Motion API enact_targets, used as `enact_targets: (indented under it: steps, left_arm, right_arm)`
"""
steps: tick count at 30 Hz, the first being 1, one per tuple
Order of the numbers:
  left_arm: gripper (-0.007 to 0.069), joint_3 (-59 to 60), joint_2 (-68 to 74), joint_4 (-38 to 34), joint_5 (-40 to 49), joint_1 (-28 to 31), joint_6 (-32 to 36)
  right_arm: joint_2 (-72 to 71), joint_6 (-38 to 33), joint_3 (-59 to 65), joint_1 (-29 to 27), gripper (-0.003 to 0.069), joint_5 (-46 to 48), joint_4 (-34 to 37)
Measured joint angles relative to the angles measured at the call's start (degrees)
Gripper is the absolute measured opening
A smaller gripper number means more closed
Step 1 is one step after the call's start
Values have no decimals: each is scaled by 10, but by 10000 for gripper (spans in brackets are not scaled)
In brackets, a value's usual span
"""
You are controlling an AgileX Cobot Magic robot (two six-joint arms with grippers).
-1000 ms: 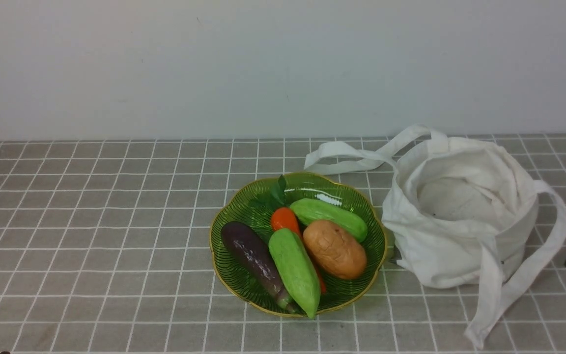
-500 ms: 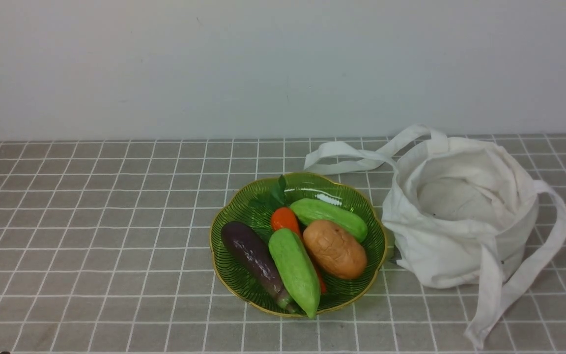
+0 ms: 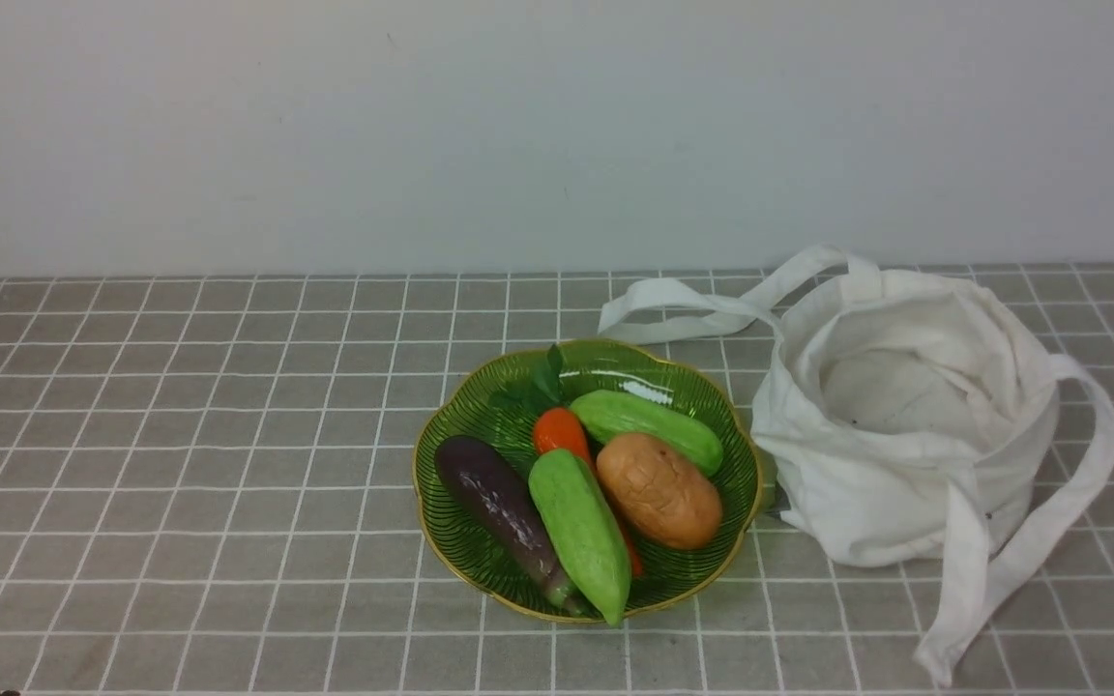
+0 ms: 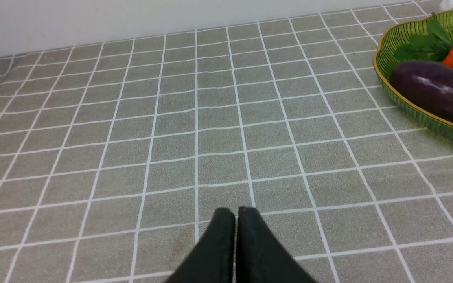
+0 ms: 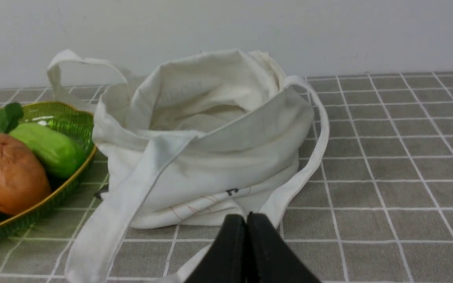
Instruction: Take vegetables from bag on grey coffee tablecloth place on plate.
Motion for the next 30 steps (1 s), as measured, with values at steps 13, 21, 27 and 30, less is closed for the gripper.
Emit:
enact_targets:
  steps: [13,21,27,30]
  left_arm:
    - [-8,0,0,0,0,0,0]
    - [-8,0,0,0,0,0,0]
    - [-8,0,0,0,0,0,0]
    - [-8,0,0,0,0,0,0]
  right_arm:
    - [0,0,0,29,-15,1,-13]
    - [0,0,0,33,-15,1,-15]
    - [0,0,0,33,-15,1,-15]
    - [0,0,0,33,-15,1,-15]
